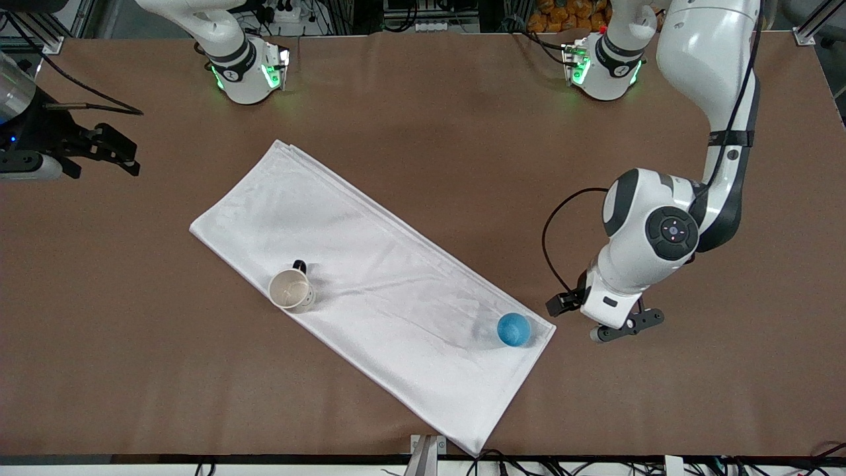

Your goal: Place blue cup into white mug on table

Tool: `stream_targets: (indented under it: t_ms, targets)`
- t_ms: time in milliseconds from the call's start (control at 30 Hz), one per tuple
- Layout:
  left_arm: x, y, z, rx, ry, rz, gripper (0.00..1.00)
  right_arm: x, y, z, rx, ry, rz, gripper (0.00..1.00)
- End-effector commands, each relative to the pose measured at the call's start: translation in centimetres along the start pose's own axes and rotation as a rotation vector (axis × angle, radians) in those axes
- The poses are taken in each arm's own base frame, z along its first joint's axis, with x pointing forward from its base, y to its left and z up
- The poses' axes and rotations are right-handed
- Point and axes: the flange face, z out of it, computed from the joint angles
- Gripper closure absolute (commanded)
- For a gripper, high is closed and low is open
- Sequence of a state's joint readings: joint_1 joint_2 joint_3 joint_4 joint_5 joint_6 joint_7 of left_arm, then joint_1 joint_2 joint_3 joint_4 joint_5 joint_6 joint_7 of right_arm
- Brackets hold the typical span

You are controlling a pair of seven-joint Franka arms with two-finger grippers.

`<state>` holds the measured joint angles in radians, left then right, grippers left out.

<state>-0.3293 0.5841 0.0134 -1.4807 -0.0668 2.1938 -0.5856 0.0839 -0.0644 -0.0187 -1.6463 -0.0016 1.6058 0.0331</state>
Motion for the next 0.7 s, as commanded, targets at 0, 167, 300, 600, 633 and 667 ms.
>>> stream_targets:
  t_ms: [0,167,300,600,633,667]
  targets:
    - [0.2,1.7,1.9,-0.068,0.011,-0.060,0.00,-0.6,0.0,0.1,-0.004,0.007,-0.010,0.00]
    - [-0.5,3.1,4.3,-0.083,0.030,-0.077,0.00,-0.5,-0.2,0.1,-0.001,0.008,-0.009,0.00]
    - [-0.5,3.1,5.2,-0.089,0.039,-0.077,0.00,-0.5,-0.2,0.7,-0.001,0.005,-0.009,0.00]
    - [-0.5,3.3,8.1,-0.105,0.067,-0.076,0.00,-0.2,-1.2,2.6,0.053,0.012,0.001,0.00]
    - [-0.5,3.3,8.3,-0.107,0.070,-0.076,0.00,-0.1,-1.3,3.1,0.053,0.017,0.001,0.00]
    - [-0.6,3.4,8.4,-0.110,0.073,-0.076,0.00,0.0,-1.4,3.6,0.052,0.017,-0.002,0.00]
